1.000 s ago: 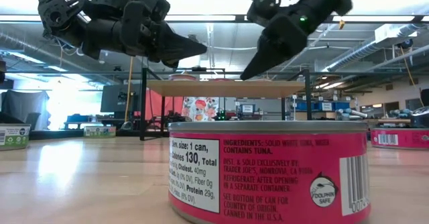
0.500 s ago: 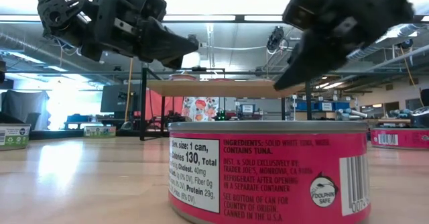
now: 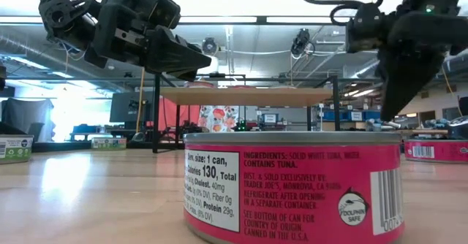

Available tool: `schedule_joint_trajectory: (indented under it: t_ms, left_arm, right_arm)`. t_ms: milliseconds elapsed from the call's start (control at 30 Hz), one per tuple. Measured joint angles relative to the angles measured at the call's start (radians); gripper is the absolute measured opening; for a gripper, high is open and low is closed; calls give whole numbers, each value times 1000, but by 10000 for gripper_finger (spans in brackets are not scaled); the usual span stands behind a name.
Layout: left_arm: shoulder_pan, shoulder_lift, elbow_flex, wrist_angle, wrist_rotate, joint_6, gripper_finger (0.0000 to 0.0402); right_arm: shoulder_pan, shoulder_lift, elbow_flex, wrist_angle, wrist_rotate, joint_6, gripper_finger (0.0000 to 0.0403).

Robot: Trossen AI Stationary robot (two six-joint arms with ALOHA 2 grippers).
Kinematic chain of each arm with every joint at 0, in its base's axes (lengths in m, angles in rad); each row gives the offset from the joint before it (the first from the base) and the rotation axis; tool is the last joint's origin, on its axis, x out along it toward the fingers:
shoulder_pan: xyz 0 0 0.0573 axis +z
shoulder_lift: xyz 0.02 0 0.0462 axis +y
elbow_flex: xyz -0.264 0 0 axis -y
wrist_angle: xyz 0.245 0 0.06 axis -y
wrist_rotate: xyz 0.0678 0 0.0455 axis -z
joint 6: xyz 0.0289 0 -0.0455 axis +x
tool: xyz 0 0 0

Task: Stack canned seafood by type on shelf
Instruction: Stack the red tuna can on top of the other red tuna can on the shelf

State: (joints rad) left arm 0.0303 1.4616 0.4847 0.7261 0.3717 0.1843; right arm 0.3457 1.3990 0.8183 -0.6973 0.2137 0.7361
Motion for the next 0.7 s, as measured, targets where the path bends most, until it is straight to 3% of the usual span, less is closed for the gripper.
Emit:
schedule_joint_trajectory:
  t_ms: [133, 267, 500, 700]
  left_arm:
    - [0, 0, 0, -1, 0, 0, 1]
    - [0, 0, 0, -4, 0, -3, 1]
    - [0, 0, 0, -8, -1, -4, 1]
    - [0, 0, 0, -25, -1, -5, 1]
  right_arm:
    - [-22, -15, 42, -245, 29, 153, 53]
    - [-59, -11, 42, -379, 29, 243, 84]
    - [-125, -11, -11, -382, 3, 280, 138]
    - [-160, -11, -91, -312, -5, 277, 149]
